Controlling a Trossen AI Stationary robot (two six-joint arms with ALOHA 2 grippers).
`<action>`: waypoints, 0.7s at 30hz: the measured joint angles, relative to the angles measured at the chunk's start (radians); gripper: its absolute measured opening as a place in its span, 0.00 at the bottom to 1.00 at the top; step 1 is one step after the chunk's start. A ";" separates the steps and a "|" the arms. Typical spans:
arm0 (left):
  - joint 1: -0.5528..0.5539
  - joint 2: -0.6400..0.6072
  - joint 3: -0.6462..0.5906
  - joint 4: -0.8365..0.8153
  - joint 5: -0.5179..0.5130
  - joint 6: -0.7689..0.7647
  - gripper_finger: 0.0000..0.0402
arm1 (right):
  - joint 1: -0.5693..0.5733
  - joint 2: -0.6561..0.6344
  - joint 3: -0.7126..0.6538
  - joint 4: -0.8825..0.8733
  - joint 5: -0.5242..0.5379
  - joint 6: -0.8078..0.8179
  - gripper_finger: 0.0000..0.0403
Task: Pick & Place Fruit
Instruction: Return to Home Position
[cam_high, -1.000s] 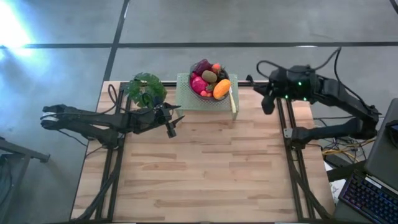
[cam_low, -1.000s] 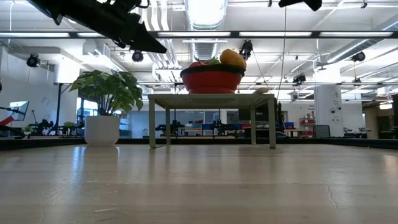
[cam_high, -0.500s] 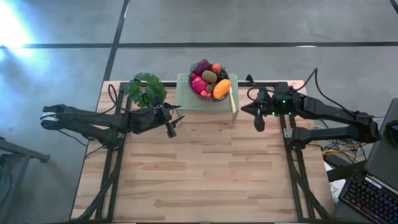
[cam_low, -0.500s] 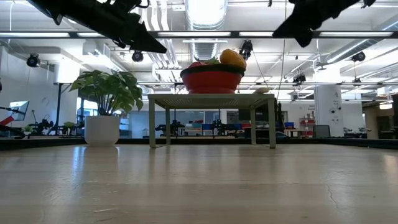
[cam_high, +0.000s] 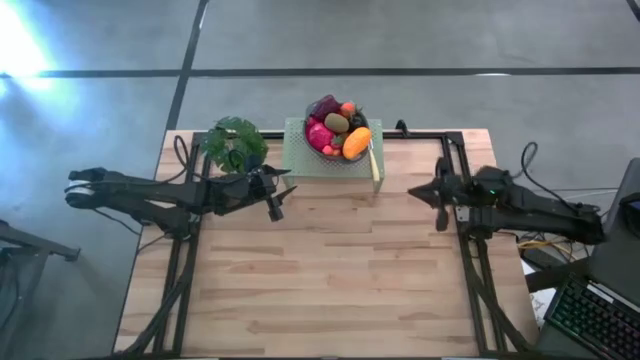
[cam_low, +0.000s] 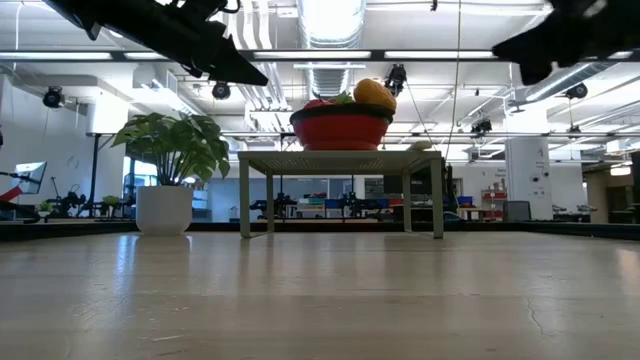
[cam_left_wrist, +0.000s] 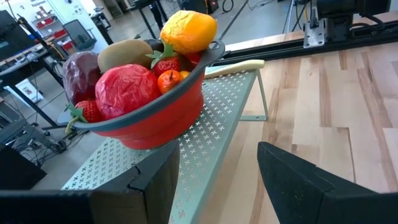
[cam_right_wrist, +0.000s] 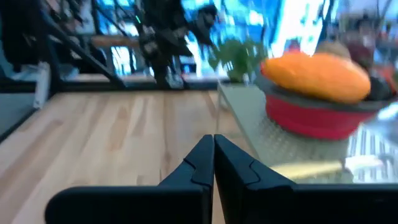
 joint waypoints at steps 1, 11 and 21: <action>0.000 0.000 0.000 0.000 0.000 0.000 0.55 | 0.011 -0.038 -0.022 0.011 -0.001 -0.013 0.02; 0.000 0.000 0.000 0.000 0.000 0.000 0.55 | 0.034 -0.234 -0.225 0.101 0.018 -0.046 0.02; 0.000 0.000 0.000 0.000 0.000 0.000 0.55 | 0.036 -0.279 -0.375 0.227 0.024 0.004 0.02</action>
